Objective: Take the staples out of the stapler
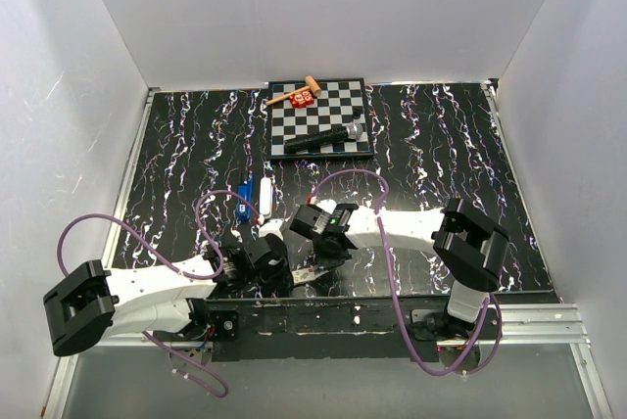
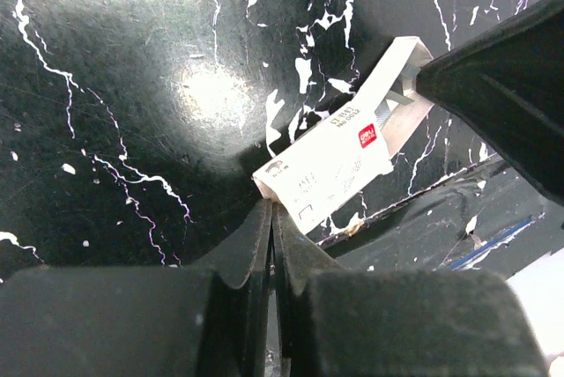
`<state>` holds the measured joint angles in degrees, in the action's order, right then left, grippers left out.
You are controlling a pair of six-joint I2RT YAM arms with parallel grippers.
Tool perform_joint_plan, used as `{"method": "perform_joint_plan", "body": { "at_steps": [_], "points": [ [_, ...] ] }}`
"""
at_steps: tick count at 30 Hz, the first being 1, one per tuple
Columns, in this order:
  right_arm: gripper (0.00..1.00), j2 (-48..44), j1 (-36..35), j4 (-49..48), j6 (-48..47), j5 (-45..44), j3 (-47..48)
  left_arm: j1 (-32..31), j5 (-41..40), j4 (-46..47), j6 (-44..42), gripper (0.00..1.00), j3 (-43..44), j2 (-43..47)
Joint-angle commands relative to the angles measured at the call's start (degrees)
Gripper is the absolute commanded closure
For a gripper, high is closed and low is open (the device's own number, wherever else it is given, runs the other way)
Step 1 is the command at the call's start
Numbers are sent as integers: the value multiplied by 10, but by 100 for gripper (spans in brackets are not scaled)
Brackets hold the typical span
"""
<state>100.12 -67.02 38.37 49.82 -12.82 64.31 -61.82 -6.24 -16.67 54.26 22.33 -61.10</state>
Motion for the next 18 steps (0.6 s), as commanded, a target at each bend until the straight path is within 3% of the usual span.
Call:
{"method": "perform_joint_plan", "body": {
  "at_steps": [1,18],
  "points": [
    [99,-16,3,-20,31,7,-8,-5,-6,16,15,100,-9,20],
    [99,-28,8,-3,66,-14,-21,-21,-7,23,30,100,-14,27]
  ]
}}
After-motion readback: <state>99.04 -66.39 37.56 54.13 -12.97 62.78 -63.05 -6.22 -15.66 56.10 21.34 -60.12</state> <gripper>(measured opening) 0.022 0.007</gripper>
